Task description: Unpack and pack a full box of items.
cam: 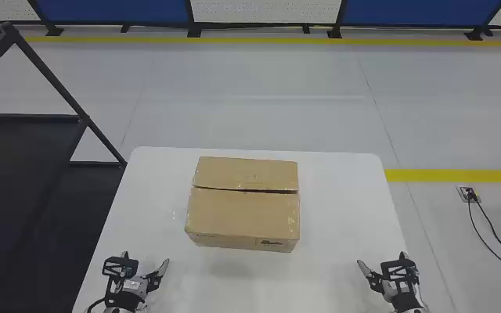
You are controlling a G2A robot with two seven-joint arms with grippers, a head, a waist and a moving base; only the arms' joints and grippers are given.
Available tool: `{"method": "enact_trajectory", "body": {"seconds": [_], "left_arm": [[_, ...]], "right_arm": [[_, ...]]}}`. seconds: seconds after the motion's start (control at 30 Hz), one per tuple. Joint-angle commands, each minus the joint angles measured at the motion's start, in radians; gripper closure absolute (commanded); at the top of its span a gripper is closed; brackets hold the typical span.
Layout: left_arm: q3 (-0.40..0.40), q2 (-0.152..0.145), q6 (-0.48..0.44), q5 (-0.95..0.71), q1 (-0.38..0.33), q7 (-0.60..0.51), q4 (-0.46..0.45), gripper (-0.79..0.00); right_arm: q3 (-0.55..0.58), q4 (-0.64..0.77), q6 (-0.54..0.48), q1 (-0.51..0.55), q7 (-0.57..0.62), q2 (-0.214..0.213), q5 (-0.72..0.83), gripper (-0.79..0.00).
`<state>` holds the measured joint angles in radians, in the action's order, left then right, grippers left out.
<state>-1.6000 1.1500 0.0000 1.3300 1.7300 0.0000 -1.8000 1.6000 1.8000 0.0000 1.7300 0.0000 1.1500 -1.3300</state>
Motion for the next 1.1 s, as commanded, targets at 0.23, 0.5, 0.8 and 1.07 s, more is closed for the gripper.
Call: {"method": "enact_trajectory", "body": {"seconds": [0.23,0.5,0.8,1.07], "left_arm": [[0.0,0.0,0.0,0.0,0.0,0.0,0.0,-0.784],[0.0,0.0,0.0,0.0,0.0,0.0,0.0,-0.784],[-0.02,0.001,-0.032,-0.057,-0.02,0.019,-0.004,-0.785],[-0.083,0.001,-0.164,-0.246,-0.047,0.032,-0.012,-0.785]], "right_arm": [[0.0,0.0,0.0,0.0,0.0,0.0,0.0,-0.784],[0.0,0.0,0.0,0.0,0.0,0.0,0.0,-0.784],[-0.02,0.034,-0.028,-0.023,0.041,0.0,-0.035,-0.785],[-0.067,0.141,-0.098,-0.091,0.199,0.005,0.039,-0.785]]}}
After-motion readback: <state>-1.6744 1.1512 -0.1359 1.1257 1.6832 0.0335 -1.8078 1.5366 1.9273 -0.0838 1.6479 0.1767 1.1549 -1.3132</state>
